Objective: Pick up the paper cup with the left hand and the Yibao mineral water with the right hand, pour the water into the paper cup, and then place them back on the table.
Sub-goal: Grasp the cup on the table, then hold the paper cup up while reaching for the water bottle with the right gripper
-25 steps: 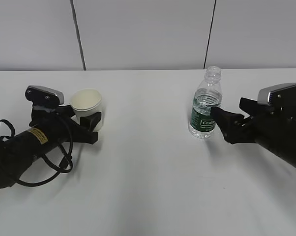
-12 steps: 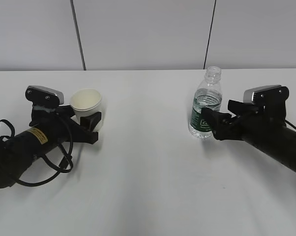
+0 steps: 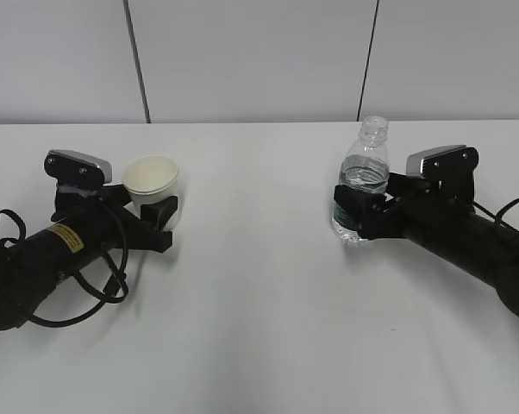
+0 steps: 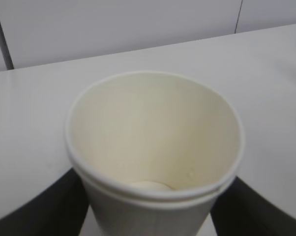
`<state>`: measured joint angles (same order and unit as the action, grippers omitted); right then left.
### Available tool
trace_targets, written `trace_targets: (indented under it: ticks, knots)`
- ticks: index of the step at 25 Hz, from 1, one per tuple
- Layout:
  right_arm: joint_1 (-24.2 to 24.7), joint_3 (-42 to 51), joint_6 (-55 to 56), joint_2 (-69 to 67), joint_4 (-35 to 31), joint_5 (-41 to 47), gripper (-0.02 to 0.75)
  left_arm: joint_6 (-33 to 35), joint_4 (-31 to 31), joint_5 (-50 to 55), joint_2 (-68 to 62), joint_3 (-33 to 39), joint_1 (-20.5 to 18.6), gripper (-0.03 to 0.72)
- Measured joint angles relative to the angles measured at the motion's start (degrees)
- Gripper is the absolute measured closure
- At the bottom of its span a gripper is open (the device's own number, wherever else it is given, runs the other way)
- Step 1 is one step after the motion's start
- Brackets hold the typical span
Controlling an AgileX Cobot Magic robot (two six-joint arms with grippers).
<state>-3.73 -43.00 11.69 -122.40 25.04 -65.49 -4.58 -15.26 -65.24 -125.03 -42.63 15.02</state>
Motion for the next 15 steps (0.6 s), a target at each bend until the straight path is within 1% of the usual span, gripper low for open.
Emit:
trace_targets:
  ticks: [5, 8, 9, 10, 11, 15]
  knots:
    - [0.0, -1.1, 0.4, -1.2, 0.9, -0.1, 0.080, 0.0, 0.0, 0.0, 0.0, 0.0, 0.0, 0.236]
    - [0.0, -1.1, 0.4, -1.3, 1.4, -0.1, 0.102, 0.0, 0.0, 0.0, 0.0, 0.0, 0.0, 0.236]
    - [0.0, -1.1, 0.4, -1.3, 1.4, -0.1, 0.118, 0.0, 0.0, 0.0, 0.0, 0.0, 0.0, 0.236]
    - [0.0, -1.1, 0.4, -1.4, 1.3, -0.1, 0.160, 0.0, 0.0, 0.0, 0.0, 0.0, 0.0, 0.236]
    - [0.0, -1.1, 0.4, -1.4, 1.3, -0.1, 0.181, 0.0, 0.0, 0.0, 0.0, 0.0, 0.0, 0.236]
    - [0.0, -1.1, 0.4, -1.4, 1.1, -0.1, 0.232, 0.0, 0.0, 0.0, 0.0, 0.0, 0.0, 0.236]
